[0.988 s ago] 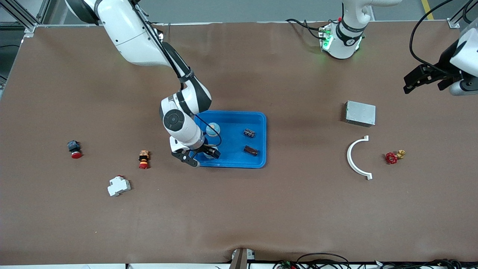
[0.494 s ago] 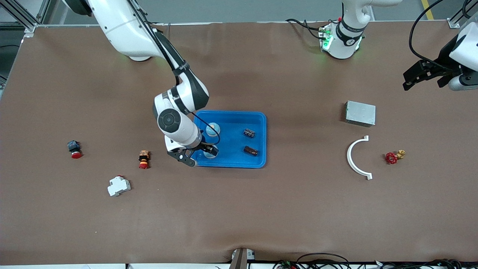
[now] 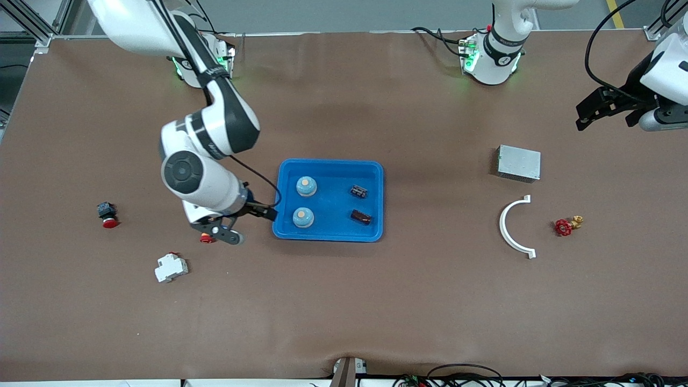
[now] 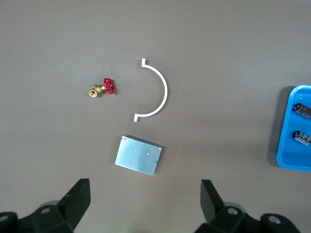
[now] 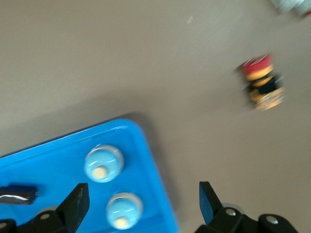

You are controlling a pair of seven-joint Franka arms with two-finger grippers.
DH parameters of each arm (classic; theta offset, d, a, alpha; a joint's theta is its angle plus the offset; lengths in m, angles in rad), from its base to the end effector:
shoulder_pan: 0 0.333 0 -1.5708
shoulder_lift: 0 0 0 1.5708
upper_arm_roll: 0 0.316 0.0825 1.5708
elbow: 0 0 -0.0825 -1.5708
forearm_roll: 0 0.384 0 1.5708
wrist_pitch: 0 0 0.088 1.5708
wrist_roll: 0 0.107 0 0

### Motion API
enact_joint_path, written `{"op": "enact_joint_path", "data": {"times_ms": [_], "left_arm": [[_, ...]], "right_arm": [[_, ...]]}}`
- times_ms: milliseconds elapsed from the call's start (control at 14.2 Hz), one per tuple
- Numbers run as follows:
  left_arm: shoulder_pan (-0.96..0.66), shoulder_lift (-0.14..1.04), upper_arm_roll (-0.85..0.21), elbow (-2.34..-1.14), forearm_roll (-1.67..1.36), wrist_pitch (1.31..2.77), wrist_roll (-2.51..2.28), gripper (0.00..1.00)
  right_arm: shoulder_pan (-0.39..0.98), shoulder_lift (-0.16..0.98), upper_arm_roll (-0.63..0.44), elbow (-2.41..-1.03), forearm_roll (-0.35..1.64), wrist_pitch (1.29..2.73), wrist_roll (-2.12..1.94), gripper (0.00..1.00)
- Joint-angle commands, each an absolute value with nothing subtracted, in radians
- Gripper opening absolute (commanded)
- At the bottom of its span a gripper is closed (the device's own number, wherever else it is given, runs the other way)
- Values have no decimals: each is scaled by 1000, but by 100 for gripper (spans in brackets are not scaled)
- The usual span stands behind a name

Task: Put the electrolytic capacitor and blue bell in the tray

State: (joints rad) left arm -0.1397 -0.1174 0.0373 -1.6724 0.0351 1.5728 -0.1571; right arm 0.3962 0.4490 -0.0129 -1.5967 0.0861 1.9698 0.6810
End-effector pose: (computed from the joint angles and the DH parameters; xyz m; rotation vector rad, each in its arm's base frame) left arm 0.5153 -0.0480 0.6396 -3.1121 -0.0852 -0.0335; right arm 0.6193 0.2568 0.3665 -3.0705 0.5162 0.1590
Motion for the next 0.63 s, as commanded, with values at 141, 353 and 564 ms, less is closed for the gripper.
{"op": "enact_joint_path", "data": {"times_ms": [141,353,564], "left_arm": [[-143,-130,37,-1686,31,1595,-150,100],[-143,-130,35,-1684,31,1600,-153,100],[-143,-129,35,-1684,31,1603,-153,100]], "right_arm": [[235,354,2,-1606,-86,1885,372,100],[99,330,5,-1605,-80,1893,163,100],[17,292,5,-1606,-71,1887,107,100]]}}
